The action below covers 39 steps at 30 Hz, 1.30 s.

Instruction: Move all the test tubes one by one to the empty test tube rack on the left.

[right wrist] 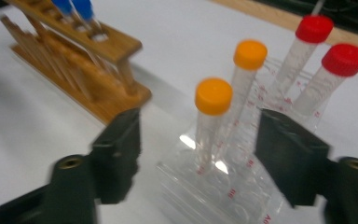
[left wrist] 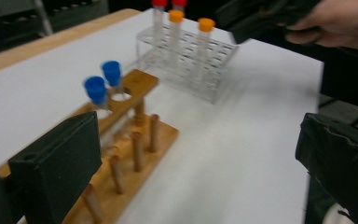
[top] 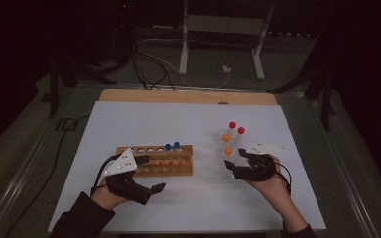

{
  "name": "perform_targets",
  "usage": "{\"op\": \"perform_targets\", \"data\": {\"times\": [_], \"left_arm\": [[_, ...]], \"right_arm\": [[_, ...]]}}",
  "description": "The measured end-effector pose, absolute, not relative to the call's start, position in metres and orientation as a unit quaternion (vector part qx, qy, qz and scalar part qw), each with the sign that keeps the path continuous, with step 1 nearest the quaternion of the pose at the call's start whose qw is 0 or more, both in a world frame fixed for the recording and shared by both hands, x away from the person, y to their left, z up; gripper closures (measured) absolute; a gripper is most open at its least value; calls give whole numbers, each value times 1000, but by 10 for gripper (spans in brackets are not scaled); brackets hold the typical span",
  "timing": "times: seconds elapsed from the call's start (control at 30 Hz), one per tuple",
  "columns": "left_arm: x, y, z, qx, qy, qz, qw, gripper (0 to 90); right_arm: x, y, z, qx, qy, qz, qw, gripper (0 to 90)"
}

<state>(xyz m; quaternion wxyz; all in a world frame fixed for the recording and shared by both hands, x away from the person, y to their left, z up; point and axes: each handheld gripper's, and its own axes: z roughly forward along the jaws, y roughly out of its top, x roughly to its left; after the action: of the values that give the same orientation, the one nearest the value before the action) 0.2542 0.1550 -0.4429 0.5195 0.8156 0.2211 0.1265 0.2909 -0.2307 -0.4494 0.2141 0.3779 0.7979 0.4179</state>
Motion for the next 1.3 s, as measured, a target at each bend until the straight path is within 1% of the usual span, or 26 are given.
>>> {"op": "perform_targets", "data": {"times": [0.17, 0.23, 0.33, 0.6, 0.7, 0.97, 1.3], "left_arm": [[251, 155, -446, 821, 215, 128, 514, 11], [251, 156, -446, 819, 214, 128, 516, 11], [251, 156, -446, 819, 212, 131, 516, 11], [251, 158, -447, 819, 214, 133, 515, 11], [252, 158, -447, 819, 214, 131, 515, 11], [253, 158, -448, 821, 217, 131, 512, 11], [254, 159, -446, 818, 214, 125, 519, 11]], "right_arm": [[299, -229, -456, 380, 809, 397, 210, 443], [302, -228, -458, 383, 809, 391, 213, 504], [307, -229, -460, 388, 810, 387, 207, 561], [316, -222, -466, 383, 822, 375, 193, 689], [317, -220, -466, 380, 825, 369, 198, 731], [316, -220, -465, 380, 822, 373, 205, 746], [301, -228, -437, 370, 802, 410, 228, 746]]}}
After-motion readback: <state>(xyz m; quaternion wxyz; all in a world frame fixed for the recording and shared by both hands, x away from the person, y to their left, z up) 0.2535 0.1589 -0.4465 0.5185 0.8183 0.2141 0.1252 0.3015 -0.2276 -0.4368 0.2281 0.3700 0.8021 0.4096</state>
